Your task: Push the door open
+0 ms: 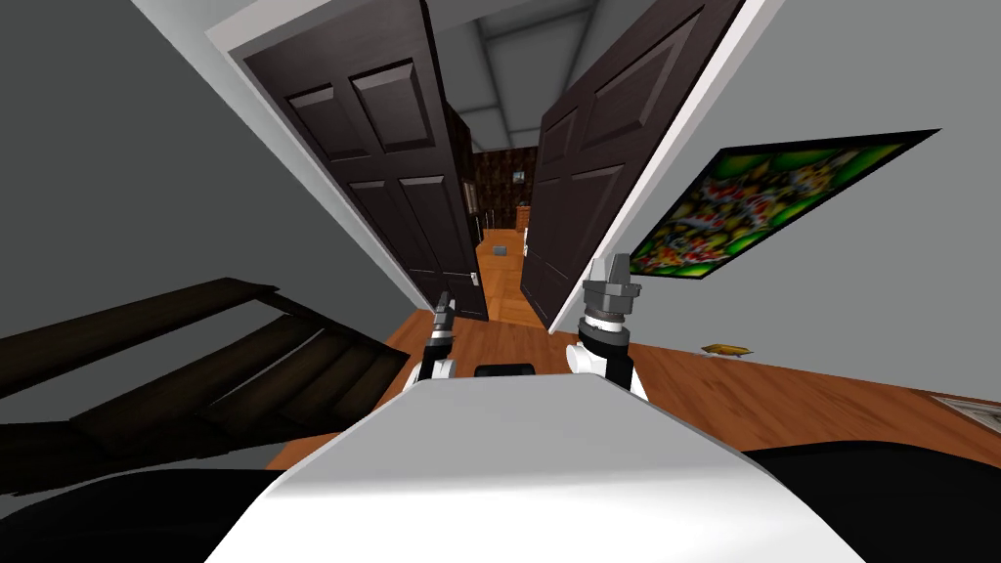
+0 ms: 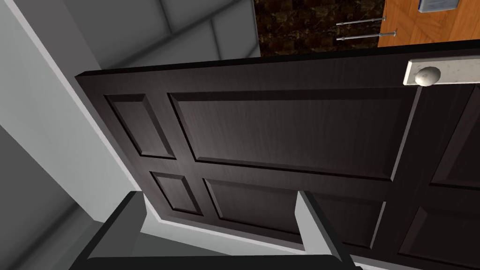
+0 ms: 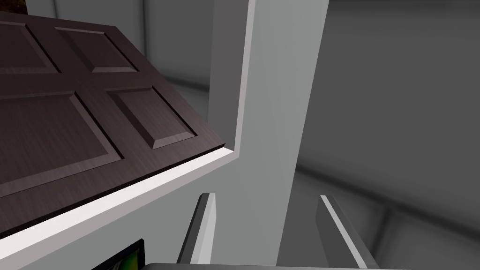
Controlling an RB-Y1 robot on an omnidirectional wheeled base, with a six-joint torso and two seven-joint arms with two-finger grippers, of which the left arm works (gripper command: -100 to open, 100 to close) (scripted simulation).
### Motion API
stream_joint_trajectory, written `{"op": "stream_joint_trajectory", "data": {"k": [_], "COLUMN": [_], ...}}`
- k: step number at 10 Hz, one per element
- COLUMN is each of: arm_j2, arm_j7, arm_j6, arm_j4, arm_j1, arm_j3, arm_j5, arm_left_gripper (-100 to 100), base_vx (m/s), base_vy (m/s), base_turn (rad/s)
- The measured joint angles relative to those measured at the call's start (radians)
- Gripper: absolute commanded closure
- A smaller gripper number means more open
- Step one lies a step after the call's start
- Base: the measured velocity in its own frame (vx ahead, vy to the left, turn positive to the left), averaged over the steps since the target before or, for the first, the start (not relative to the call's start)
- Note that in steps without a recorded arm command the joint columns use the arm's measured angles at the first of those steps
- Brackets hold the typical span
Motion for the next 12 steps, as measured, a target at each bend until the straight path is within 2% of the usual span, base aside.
{"op": "stream_joint_trajectory", "data": {"k": [3,6,8,9,10,12], "arm_j2": [0.013,0.011,0.020,0.015,0.018,0.019], "arm_j7": [0.008,0.008,0.015,0.014,0.016,0.019], "arm_j6": [-0.021,-0.042,-0.060,-0.069,-0.078,-0.108], "arm_j4": [0.069,0.155,0.210,0.243,0.262,0.334], "arm_j1": [-0.013,-0.041,-0.054,-0.063,-0.061,-0.079], "arm_j3": [-0.004,-0.012,-0.013,-0.017,-0.021,-0.023], "arm_j5": [0.007,0.010,0.016,0.016,0.018,0.022], "arm_left_gripper": [-100,-100,-100,-100,-100,-100], "base_vx": [0.088,0.109,0.100,0.089,0.082,0.086], "base_vy": [0.058,0.061,0.056,0.068,0.063,0.060], "base_turn": [-0.047,-0.053,-0.043,-0.057,-0.056,-0.048]}}
